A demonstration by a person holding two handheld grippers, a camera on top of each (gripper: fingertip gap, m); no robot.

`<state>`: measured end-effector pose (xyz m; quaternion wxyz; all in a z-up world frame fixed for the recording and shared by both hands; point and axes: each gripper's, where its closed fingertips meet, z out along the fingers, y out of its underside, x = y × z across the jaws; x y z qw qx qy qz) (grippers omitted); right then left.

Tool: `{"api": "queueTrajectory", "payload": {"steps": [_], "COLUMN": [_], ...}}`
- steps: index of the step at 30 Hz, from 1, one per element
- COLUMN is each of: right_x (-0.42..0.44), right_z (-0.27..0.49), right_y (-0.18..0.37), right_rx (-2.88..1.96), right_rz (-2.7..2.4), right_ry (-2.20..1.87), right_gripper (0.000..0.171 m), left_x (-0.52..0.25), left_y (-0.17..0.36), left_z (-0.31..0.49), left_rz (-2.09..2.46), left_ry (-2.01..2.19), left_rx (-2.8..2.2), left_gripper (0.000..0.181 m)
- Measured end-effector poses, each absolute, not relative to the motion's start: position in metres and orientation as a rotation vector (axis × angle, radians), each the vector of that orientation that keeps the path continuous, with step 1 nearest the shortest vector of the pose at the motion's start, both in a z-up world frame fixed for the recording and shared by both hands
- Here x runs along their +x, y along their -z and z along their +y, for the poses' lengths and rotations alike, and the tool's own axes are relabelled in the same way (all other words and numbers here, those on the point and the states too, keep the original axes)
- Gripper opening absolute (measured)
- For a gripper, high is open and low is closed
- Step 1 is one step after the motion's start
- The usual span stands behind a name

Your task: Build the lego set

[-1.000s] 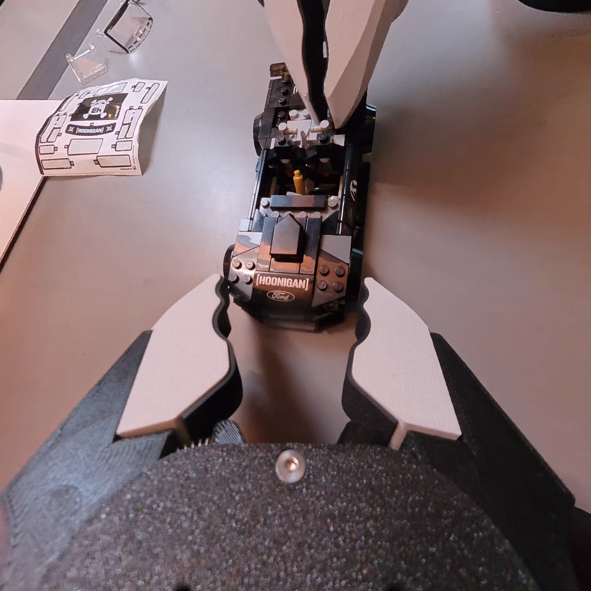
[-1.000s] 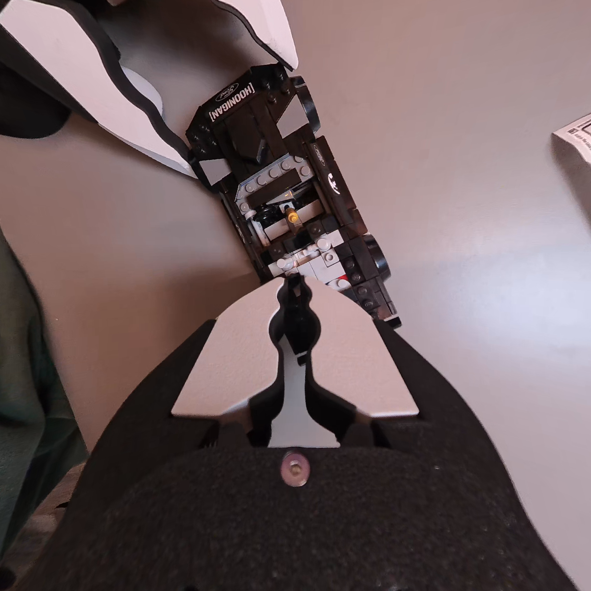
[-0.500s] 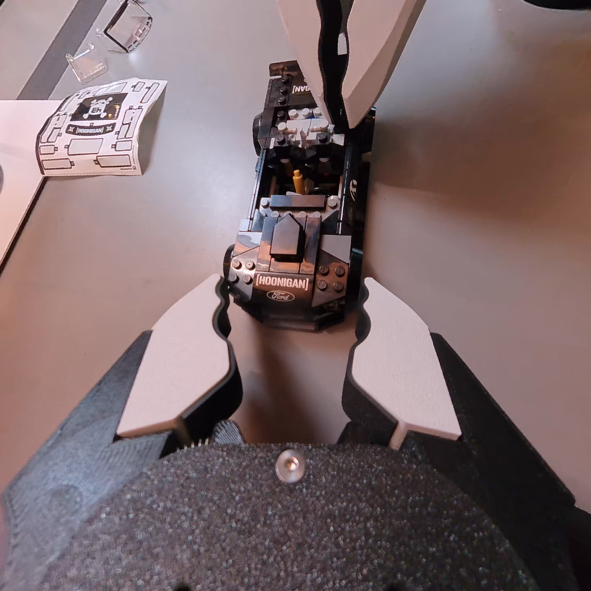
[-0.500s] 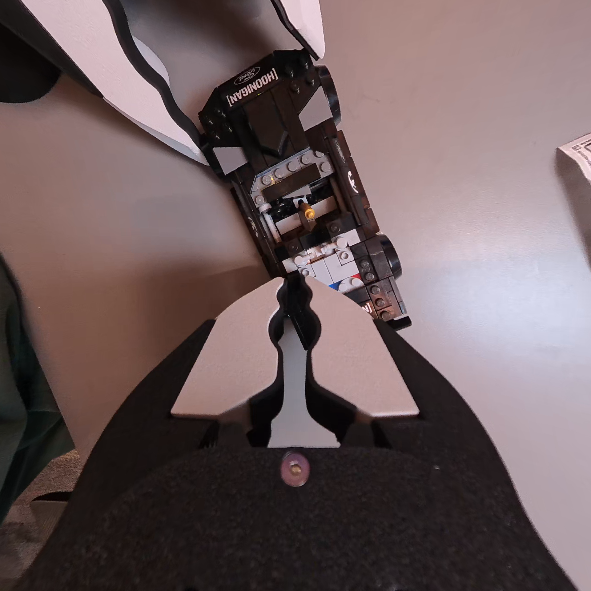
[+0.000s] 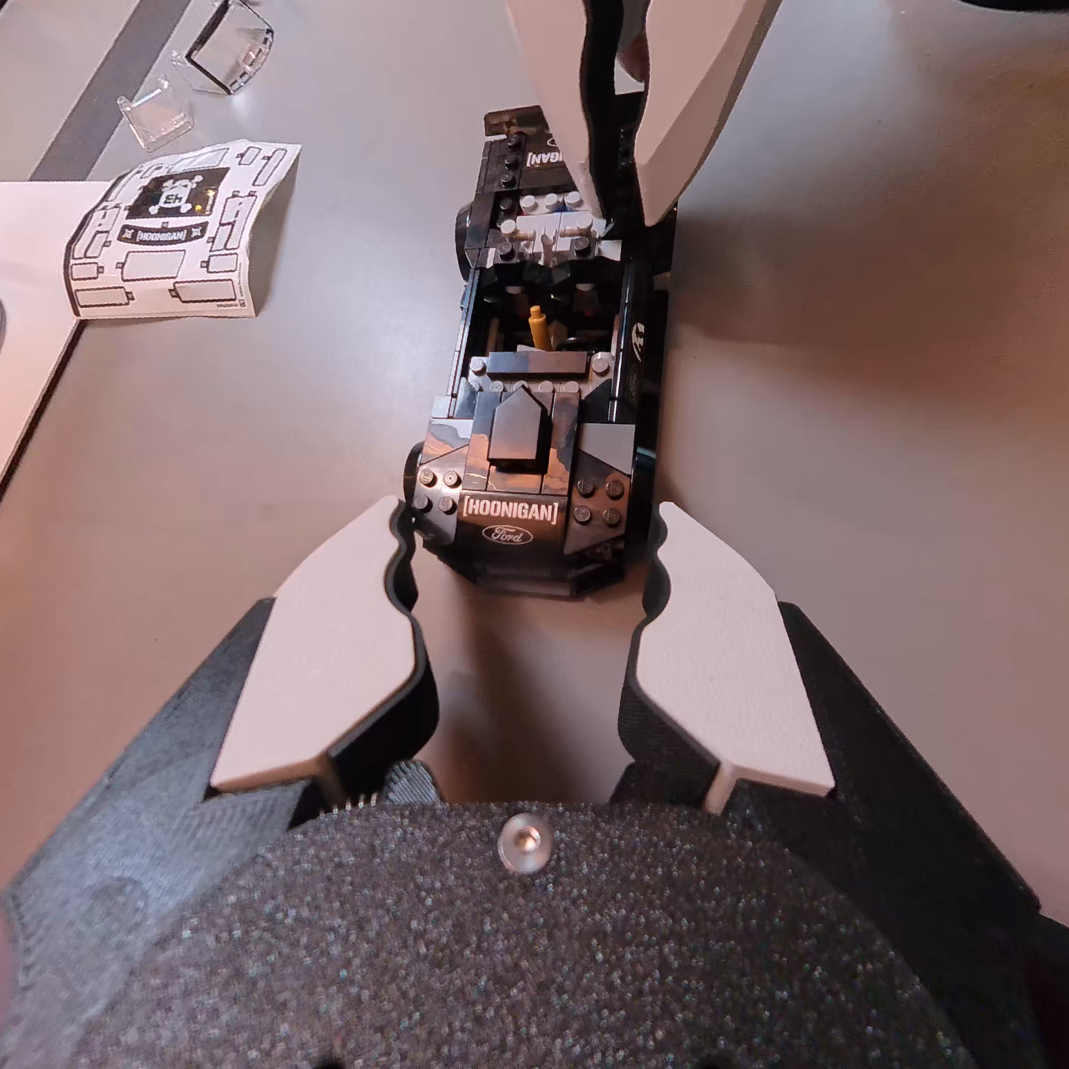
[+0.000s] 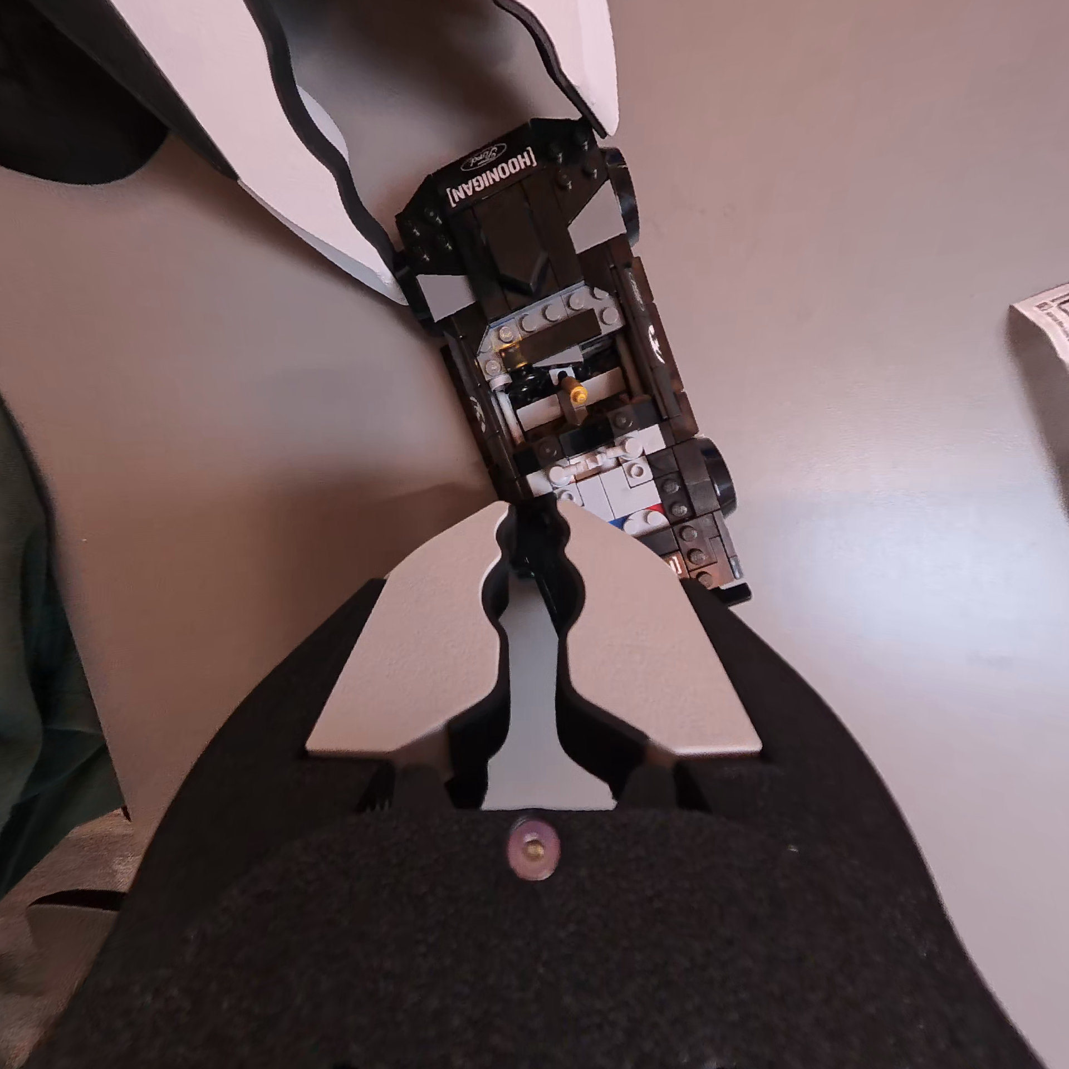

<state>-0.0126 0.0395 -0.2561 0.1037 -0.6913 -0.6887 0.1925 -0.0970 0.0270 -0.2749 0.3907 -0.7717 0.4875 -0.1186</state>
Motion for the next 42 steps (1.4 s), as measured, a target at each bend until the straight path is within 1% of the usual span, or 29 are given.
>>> {"api": "queueTrajectory", "payload": {"steps": [10,21,32,39,42], "right_x": [-0.0140,-0.0115,-0.0120,-0.0122,-0.0115], "right_z": [0.0382,0.0404,0.0357,0.0339,0.0356], "right_y": [0.2553,0.2593,0.2594,0.2588,0.2591], "right_rx": [-2.035,-2.002,-2.023,-2.034,-2.046], "right_rz": [-2.002,-2.026,-2.009,-2.004,-1.987], "right_ry": [-0.611,-0.530,-0.495,-0.511,-0.512], "right_gripper": [0.008,0.004,0.003,0.006,0.002], "left_x": [-0.0969,-0.0958,-0.0948,-0.0946,-0.0946], "left_y": [0.2750,0.2750,0.2756,0.2756,0.2756], "left_z": [0.0270,0.0269,0.0267,0.0268,0.0269], "left_rz": [1.238,1.234,1.230,1.230,1.230], "left_ry": [0.303,0.305,0.288,0.289,0.289], "left_rx": [-1.961,-1.964,-1.976,-1.975,-1.975], "left_gripper": [0.077,0.077,0.078,0.078,0.078]}}
